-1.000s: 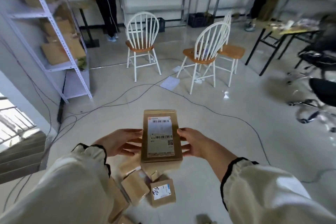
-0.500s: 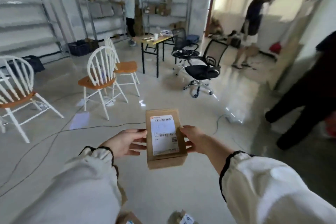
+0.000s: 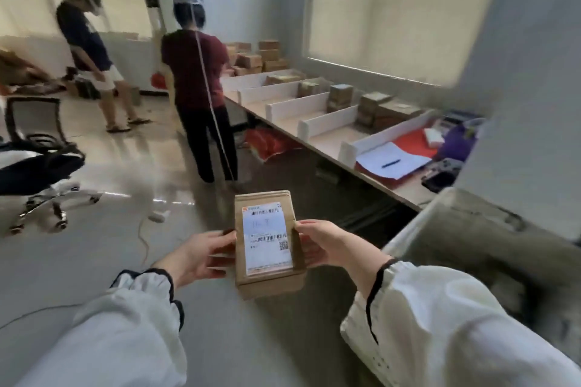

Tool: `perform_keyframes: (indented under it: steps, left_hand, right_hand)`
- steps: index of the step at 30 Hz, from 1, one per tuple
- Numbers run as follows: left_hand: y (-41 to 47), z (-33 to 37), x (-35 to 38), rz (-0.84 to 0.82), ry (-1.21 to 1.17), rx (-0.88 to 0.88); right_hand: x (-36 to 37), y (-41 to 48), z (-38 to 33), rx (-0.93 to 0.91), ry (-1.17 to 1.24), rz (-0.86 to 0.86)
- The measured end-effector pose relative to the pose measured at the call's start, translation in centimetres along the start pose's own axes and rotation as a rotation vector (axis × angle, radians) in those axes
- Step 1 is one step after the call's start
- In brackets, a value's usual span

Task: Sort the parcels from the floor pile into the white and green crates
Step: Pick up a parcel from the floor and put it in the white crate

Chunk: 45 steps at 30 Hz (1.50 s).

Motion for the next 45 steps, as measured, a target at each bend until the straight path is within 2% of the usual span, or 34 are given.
perform_keyframes:
  steps: [9, 14, 18, 24, 32, 39, 45]
  left_hand:
    - [8.3, 3.8, 27.6, -0.433, 0.083, -0.003]
    - [9.7, 3.9, 39.3, -0.571, 0.109, -0.027]
    - [10.4, 3.7, 46.1, -0.666, 0.154, -0.044]
    - [12.5, 3.0, 51.7, -0.764, 0.189, -0.102]
    - [20.2, 2.9, 53.4, -0.799, 0.231, -0.155]
    - [28.2, 0.9, 55.7, -0.652, 0.269, -0.116]
    - [36.6, -3.0, 60.6, -0.547, 0.262, -0.066]
  right_hand:
    - [-24.4, -8.2, 7.9, 0.052, 0.316, 0.386]
    - [-33.4, -12.6, 11.4, 0.072, 0.433, 0.538]
    - [-38.3, -15.1, 14.1, 0.115, 0.477, 0.574]
    - [-42.0, -15.5, 17.0, 0.149, 0.548, 0.616]
    - [-44.5, -8.9, 15.9, 0.185, 0.7, 0.673]
    - [-48.2, 0.4, 14.5, 0.203, 0.732, 0.575]
    - [-54.7, 9.7, 15.7, 0.234, 0.72, 0.585]
Point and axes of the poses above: each hand's wrist, its own y-axis towards the middle knuckle, its own x-axis out of the palm, z = x × y, the point moved 1 cm from there along y, towards the middle knuckle, and after that the axes turned 6 degrees about x, right-handed, at the moved point
